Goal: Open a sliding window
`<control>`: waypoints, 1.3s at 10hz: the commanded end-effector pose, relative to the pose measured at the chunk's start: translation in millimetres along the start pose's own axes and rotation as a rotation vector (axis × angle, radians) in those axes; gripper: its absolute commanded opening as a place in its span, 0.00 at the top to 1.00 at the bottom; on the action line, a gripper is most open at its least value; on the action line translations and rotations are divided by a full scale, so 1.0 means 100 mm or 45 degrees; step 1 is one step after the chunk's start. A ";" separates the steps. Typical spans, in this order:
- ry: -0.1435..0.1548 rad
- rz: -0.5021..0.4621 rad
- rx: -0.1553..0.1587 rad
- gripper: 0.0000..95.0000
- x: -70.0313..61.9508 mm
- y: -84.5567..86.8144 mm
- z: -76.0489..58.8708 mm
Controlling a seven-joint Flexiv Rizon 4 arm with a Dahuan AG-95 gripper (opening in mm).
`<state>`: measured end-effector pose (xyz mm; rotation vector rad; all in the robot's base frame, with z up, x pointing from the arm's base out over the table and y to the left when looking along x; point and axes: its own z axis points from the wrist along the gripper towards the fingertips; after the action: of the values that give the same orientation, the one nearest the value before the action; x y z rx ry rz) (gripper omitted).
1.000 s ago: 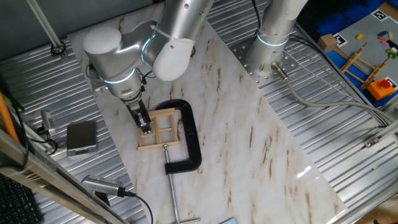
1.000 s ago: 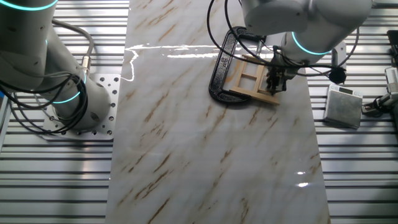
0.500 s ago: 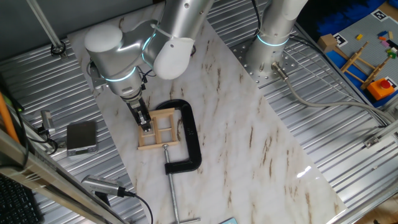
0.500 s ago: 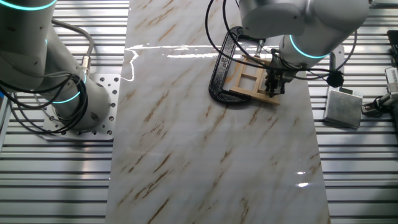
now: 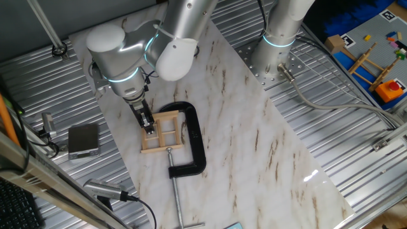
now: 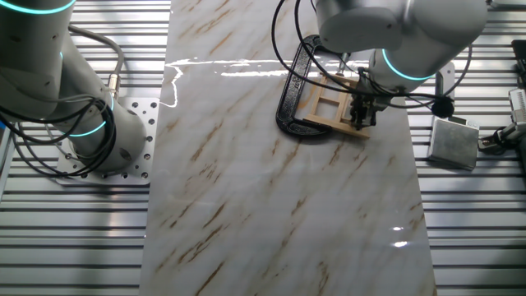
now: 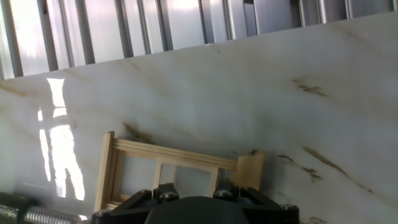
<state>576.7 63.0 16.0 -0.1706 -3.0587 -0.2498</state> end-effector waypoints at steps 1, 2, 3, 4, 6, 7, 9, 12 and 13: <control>-0.003 -0.012 -0.006 0.60 -0.01 0.01 0.00; -0.003 -0.020 -0.013 0.60 -0.01 0.01 0.01; -0.002 -0.026 -0.019 0.60 -0.01 0.02 0.00; -0.003 -0.031 -0.022 0.60 -0.01 0.02 0.00; -0.003 -0.041 -0.031 0.60 -0.01 0.03 0.00; -0.003 -0.044 -0.032 0.60 -0.01 0.04 0.00; -0.003 -0.050 -0.036 0.60 -0.01 0.04 0.00; -0.004 -0.054 -0.036 0.60 -0.02 0.05 0.00; -0.003 -0.055 -0.036 0.60 -0.02 0.06 0.01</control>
<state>579.6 68.8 16.0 -0.1050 -3.0653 -0.2957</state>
